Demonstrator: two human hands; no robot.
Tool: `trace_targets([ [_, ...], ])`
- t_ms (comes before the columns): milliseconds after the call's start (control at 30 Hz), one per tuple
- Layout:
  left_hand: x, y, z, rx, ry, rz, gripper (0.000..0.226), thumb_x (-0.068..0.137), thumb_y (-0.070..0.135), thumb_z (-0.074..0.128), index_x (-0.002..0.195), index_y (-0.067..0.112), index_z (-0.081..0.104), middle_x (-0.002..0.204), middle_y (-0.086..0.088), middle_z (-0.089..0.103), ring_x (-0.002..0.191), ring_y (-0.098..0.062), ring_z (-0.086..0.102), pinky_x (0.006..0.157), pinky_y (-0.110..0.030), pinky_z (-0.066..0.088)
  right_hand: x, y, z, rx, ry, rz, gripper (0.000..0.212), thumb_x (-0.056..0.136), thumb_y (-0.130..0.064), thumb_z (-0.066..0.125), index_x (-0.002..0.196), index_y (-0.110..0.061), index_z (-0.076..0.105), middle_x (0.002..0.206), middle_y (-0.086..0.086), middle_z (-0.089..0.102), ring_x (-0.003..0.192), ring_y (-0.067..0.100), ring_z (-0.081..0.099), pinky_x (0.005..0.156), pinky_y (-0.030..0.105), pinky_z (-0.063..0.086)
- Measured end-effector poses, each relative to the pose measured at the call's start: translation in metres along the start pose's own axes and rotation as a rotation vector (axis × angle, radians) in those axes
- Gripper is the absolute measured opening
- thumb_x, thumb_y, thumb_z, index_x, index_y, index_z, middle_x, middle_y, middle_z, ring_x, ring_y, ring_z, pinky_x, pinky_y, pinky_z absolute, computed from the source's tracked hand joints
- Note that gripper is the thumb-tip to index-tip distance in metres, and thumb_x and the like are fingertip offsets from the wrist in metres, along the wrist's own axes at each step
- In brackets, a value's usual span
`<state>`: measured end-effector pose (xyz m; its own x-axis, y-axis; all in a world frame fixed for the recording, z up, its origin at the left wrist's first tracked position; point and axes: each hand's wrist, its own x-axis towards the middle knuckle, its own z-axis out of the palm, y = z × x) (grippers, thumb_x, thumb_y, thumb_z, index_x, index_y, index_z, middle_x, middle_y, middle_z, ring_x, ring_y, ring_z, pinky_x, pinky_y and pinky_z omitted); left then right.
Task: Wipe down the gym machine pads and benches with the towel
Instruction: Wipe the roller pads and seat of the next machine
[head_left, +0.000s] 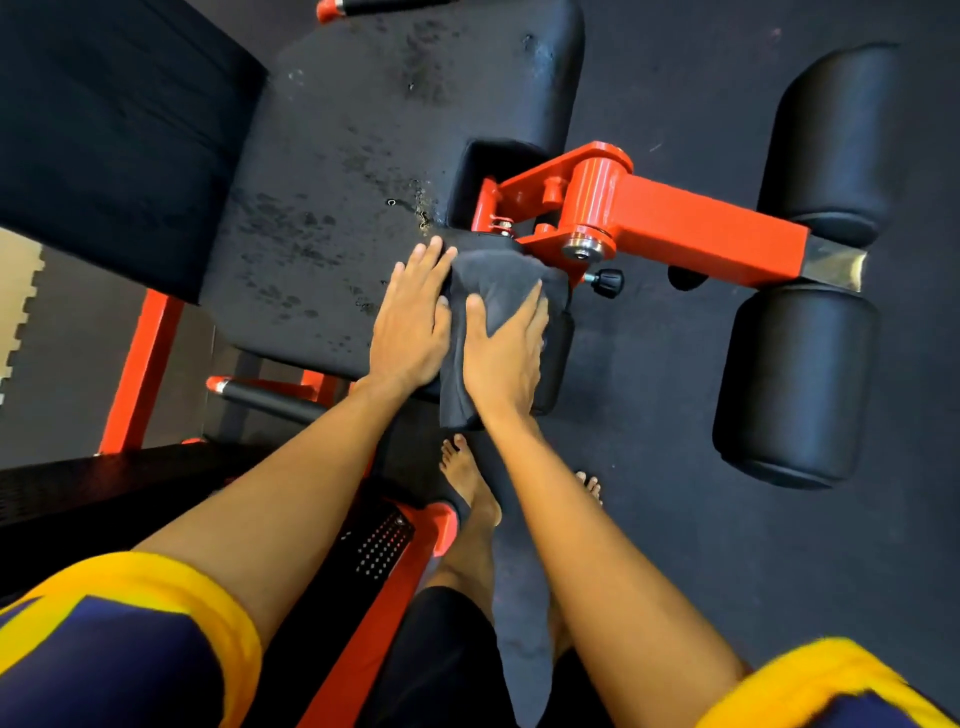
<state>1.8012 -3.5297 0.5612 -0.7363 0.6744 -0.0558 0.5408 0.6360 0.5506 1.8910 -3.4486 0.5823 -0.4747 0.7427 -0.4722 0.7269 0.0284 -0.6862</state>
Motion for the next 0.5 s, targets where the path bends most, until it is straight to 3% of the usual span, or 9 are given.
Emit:
trace_targets([
  [100,-0.007,-0.005,-0.002,-0.060,-0.007,-0.005,0.059,0.101,0.008,0.034,0.159,0.013,0.031,0.169,-0.005,0.021,0.157,-0.018,0.012,0.129,-0.037,0.004,-0.043,0.028,0.000,-0.087,-0.014,-0.152,0.080,0.103,-0.059,0.040,0.166,-0.021,0.009,0.173,0.005,0.007,0.156,0.030,0.020,0.118,0.052,0.035],
  [300,-0.030,-0.025,-0.009,-0.102,0.040,-0.101,0.052,0.109,0.023,0.029,0.159,0.012,0.033,0.169,-0.005,0.020,0.157,-0.017,0.011,0.128,-0.033,0.000,-0.044,0.029,-0.004,-0.266,-0.087,-0.469,0.069,0.106,-0.035,0.054,0.164,-0.021,0.021,0.173,0.007,0.006,0.160,0.033,-0.002,0.129,0.053,0.005],
  [433,-0.033,-0.038,-0.009,-0.118,0.122,-0.249,0.053,0.106,0.023,0.028,0.157,0.008,0.036,0.167,-0.010,0.024,0.157,-0.019,0.014,0.129,-0.039,0.004,0.004,-0.002,0.003,-0.529,-0.106,-0.703,0.068,0.103,-0.038,0.056,0.163,-0.021,0.029,0.172,0.008,0.014,0.160,0.033,0.000,0.128,0.054,-0.001],
  [500,-0.034,-0.041,-0.008,-0.096,0.128,-0.276,0.055,0.104,0.022,0.029,0.157,0.009,0.036,0.167,-0.010,0.025,0.157,-0.019,0.014,0.128,-0.035,0.001,0.014,-0.009,0.008,-0.638,-0.114,-0.761,0.068,0.100,-0.042,0.057,0.161,-0.021,0.034,0.171,0.008,0.019,0.160,0.033,0.003,0.128,0.055,-0.001],
])
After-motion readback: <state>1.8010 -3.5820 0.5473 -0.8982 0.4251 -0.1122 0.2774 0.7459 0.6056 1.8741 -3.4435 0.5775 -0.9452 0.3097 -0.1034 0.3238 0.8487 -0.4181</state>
